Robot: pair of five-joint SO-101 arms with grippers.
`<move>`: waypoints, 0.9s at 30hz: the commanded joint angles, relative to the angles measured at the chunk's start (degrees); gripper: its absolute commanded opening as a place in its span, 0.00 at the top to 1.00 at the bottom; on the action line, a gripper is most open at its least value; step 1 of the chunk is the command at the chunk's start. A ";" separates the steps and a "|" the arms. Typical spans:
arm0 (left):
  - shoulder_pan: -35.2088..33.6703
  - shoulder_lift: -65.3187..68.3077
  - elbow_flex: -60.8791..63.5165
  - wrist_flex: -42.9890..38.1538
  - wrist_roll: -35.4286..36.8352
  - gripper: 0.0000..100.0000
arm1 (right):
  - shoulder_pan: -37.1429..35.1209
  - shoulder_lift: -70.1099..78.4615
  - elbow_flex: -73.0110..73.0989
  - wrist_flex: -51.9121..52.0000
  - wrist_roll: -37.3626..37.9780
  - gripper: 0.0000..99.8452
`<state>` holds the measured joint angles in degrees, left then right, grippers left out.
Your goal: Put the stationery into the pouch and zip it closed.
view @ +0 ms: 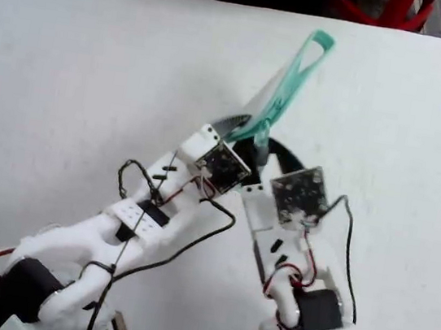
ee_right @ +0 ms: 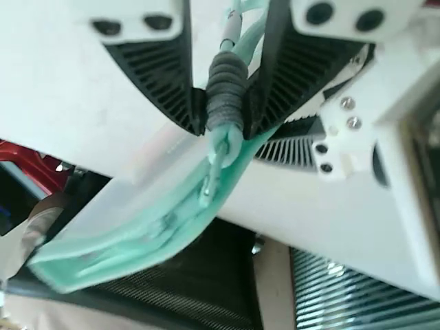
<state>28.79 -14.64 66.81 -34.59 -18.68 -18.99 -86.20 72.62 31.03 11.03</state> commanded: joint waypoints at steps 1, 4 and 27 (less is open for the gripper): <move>0.57 -0.66 -1.67 -0.53 -0.44 0.97 | 2.86 -3.03 -8.53 3.65 0.26 0.98; 1.80 -0.75 -1.32 -0.53 -0.44 0.86 | 2.86 -2.59 -13.10 8.13 0.18 0.98; 8.22 -10.24 -6.42 13.10 -5.71 0.98 | 3.38 6.29 -36.22 26.59 0.70 0.98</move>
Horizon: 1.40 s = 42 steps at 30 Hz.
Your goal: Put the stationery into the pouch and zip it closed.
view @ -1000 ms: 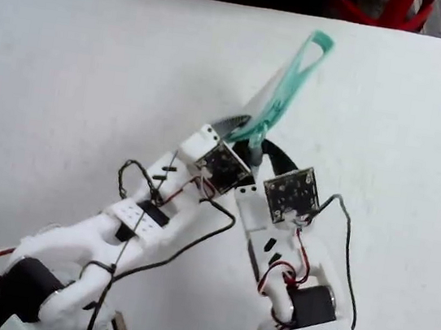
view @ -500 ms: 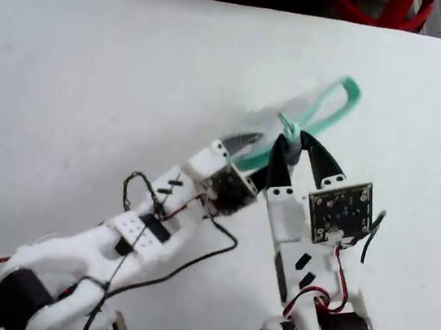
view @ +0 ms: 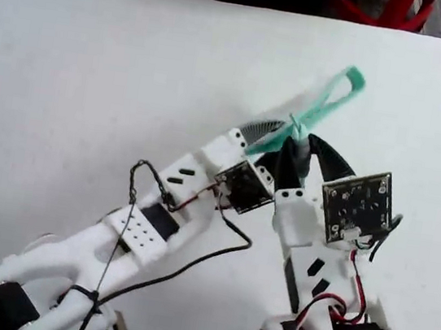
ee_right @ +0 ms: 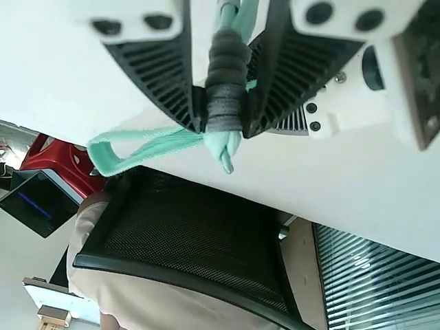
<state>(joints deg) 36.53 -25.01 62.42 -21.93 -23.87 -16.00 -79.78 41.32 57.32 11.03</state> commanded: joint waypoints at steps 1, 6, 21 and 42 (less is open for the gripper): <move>-0.22 0.13 -1.76 0.44 -0.53 0.98 | 0.40 -0.04 -6.33 0.75 0.79 0.98; -2.95 -1.10 1.76 0.53 -0.26 0.98 | 4.00 0.48 -11.52 -1.01 0.88 0.98; -2.95 -28.44 12.40 13.10 -0.18 0.98 | 8.84 6.55 -14.68 6.90 0.88 0.98; -2.95 -28.44 13.89 13.19 -0.18 0.98 | -16.84 4.88 -23.03 28.62 0.26 0.84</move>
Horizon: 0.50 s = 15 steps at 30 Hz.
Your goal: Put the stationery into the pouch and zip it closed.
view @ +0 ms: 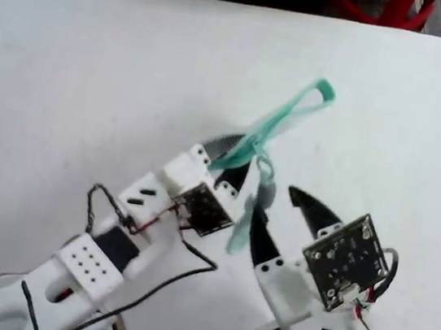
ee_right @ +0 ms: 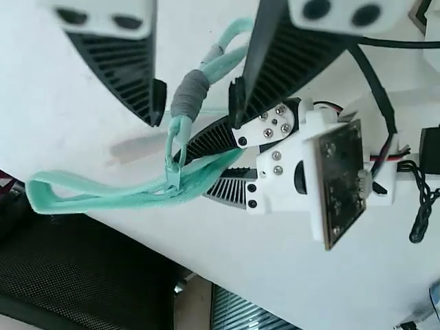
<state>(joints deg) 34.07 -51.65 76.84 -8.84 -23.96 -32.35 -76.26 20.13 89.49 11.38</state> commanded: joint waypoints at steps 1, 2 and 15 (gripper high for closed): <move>-0.48 -1.80 -0.53 0.09 -0.09 0.98 | -0.40 1.63 -1.76 -4.70 -0.18 0.83; -0.48 -1.80 -0.53 0.09 -0.09 0.98 | -0.40 1.71 -1.05 -5.67 -0.18 0.83; -0.40 -1.80 -0.44 0.09 -0.09 0.98 | 5.32 1.54 13.71 -17.54 -0.18 0.83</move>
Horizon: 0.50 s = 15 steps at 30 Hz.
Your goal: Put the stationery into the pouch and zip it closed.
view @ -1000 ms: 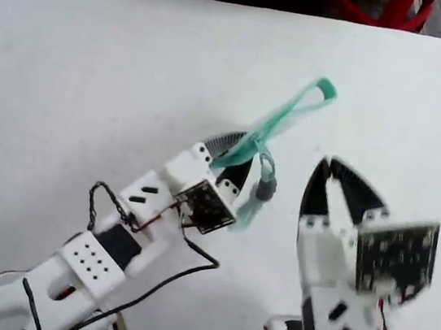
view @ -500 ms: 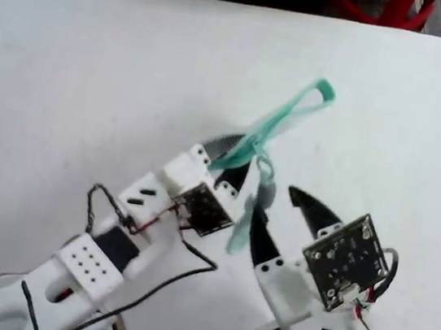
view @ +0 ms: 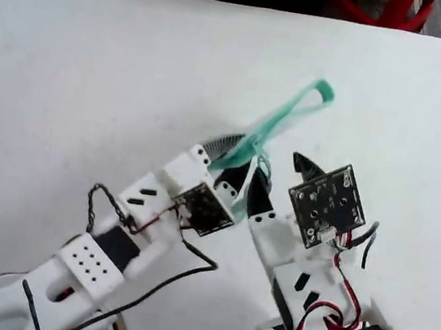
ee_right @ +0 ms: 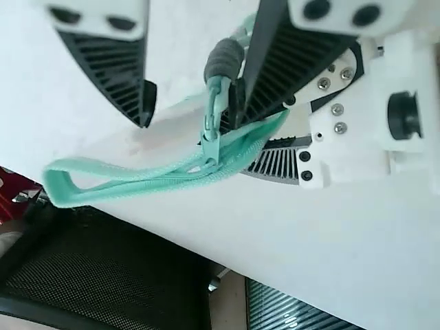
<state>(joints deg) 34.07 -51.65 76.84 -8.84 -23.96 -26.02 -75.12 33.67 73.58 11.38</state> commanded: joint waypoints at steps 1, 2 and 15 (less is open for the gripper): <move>-0.40 -1.80 -0.44 0.09 -0.09 0.98 | -1.19 0.48 0.62 -2.15 -0.18 0.83; -0.40 -1.80 -0.44 0.09 -0.09 0.98 | -1.27 0.48 1.23 -2.86 -0.18 0.83; -0.40 -1.80 -0.35 0.09 -0.09 0.98 | 2.24 -0.75 6.24 -12.00 0.44 0.98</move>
<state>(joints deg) 34.07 -51.65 76.84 -8.84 -23.96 -26.37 -75.03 40.53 64.70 11.38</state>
